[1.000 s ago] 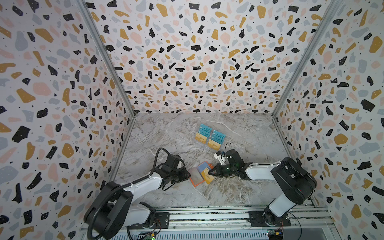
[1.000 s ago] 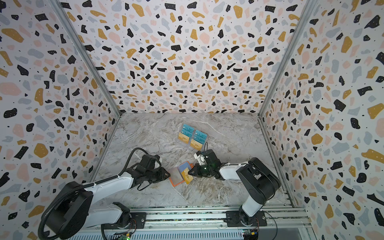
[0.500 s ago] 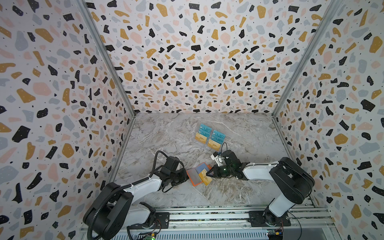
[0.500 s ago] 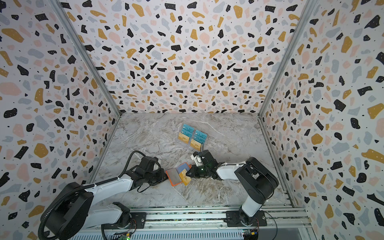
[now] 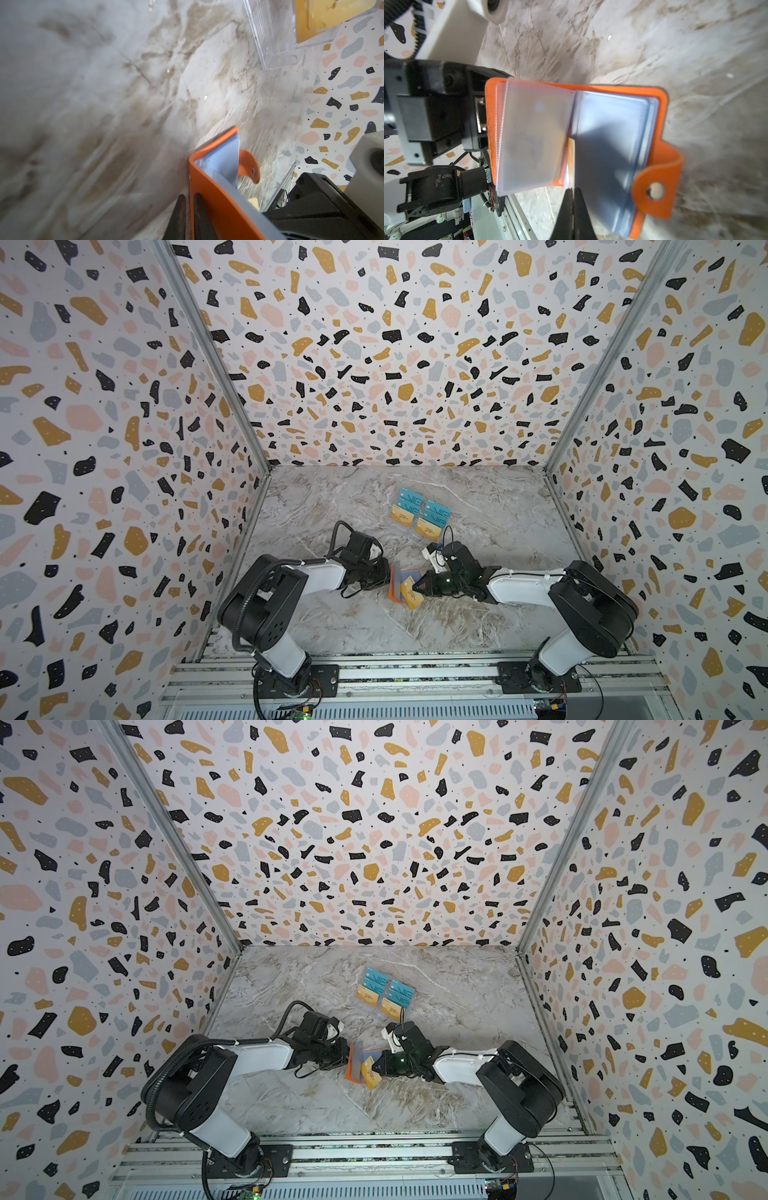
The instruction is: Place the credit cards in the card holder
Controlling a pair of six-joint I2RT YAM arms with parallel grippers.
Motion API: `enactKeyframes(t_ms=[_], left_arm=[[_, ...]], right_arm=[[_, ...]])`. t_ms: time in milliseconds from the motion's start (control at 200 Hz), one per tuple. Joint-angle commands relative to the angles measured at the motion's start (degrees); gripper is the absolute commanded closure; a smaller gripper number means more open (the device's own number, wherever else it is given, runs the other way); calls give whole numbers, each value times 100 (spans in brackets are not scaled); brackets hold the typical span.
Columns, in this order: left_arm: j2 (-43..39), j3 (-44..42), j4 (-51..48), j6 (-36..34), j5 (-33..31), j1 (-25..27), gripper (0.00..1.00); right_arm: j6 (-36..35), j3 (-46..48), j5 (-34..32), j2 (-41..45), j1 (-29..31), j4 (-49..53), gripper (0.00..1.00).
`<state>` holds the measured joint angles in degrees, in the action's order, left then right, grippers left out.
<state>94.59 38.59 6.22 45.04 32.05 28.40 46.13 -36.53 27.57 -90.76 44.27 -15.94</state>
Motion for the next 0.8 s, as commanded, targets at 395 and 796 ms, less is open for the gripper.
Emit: enactKeyframes(t_ms=[395,796], left_arm=[[235,782,-1260,-1202,-34,-424,85],[-1103,1065,-2485,-2321,-163,-577,58]], right_arm=[[-69,-186,-486,81,92,476,100],[-241,-257,-264,-94,12,416,100]])
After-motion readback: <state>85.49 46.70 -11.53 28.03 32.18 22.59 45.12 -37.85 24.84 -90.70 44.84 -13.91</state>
